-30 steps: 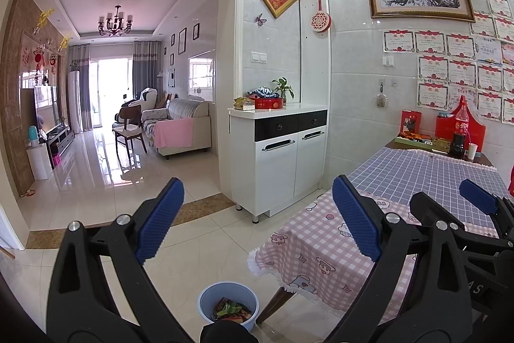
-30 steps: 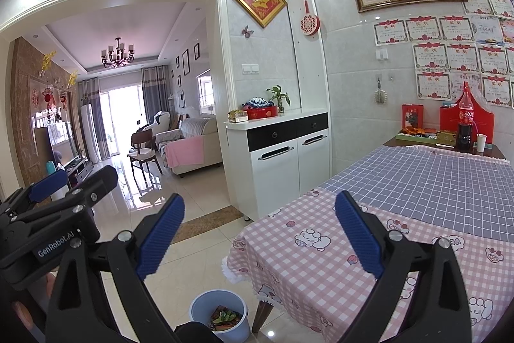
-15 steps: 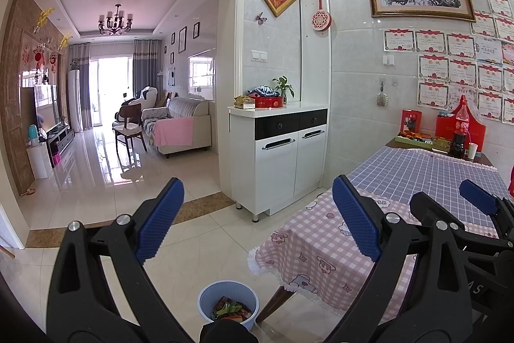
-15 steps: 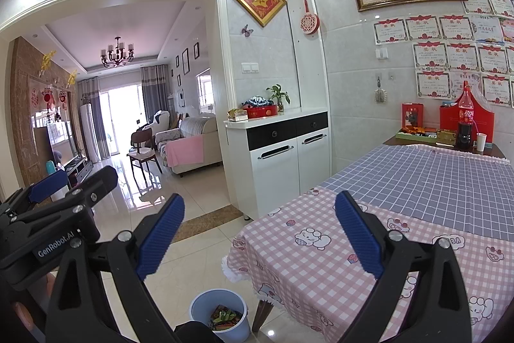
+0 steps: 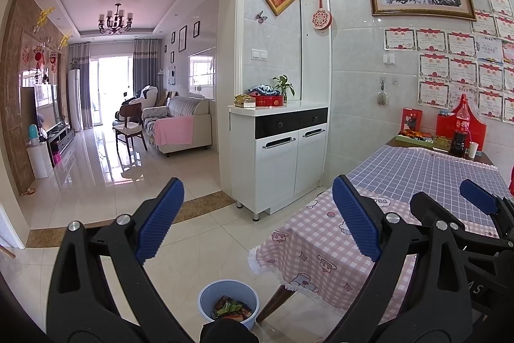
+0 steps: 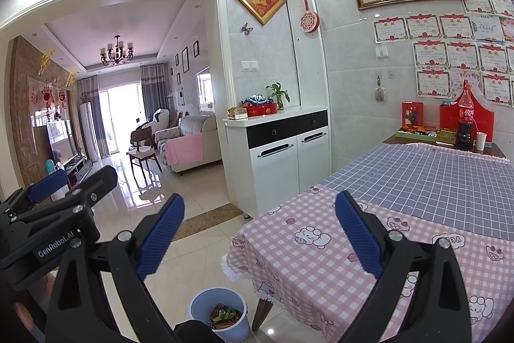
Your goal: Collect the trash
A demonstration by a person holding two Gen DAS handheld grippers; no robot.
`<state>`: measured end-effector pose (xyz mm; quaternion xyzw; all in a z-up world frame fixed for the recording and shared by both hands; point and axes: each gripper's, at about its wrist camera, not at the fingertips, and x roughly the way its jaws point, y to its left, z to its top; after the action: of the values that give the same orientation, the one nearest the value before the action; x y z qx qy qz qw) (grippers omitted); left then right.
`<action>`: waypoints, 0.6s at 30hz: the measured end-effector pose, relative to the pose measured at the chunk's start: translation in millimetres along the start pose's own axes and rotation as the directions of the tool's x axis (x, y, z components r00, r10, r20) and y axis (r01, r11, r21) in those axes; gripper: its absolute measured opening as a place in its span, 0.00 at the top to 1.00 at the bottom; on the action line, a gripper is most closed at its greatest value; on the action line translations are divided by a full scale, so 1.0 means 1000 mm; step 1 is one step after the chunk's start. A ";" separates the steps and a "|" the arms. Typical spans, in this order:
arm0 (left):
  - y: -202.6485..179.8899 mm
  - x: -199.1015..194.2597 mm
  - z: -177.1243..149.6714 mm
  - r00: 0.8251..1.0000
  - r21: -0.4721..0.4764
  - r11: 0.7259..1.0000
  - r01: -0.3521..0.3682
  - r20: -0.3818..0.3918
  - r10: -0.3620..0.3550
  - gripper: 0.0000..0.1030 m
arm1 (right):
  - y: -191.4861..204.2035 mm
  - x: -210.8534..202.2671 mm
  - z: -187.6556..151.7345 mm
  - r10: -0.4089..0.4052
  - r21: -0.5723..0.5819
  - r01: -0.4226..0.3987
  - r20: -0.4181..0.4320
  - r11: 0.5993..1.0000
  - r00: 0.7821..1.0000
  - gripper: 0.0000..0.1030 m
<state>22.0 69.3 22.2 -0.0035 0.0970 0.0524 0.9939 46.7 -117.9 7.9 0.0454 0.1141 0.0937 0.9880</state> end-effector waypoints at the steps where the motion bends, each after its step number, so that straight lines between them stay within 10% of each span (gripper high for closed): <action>1: 0.000 0.000 0.000 1.000 0.000 1.000 0.000 0.000 0.000 0.11 | 0.000 0.000 -0.001 -0.001 -0.001 0.001 0.001 1.000 1.000 0.10; 18: 0.000 0.000 -0.004 1.000 -0.001 1.000 -0.005 -0.006 0.005 0.11 | -0.001 0.002 0.001 0.002 0.000 -0.002 -0.004 1.000 1.000 0.09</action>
<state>21.1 68.9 17.9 -0.0039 0.0999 0.0551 0.9935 49.0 -118.1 8.3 0.0451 0.1159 0.0948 0.9877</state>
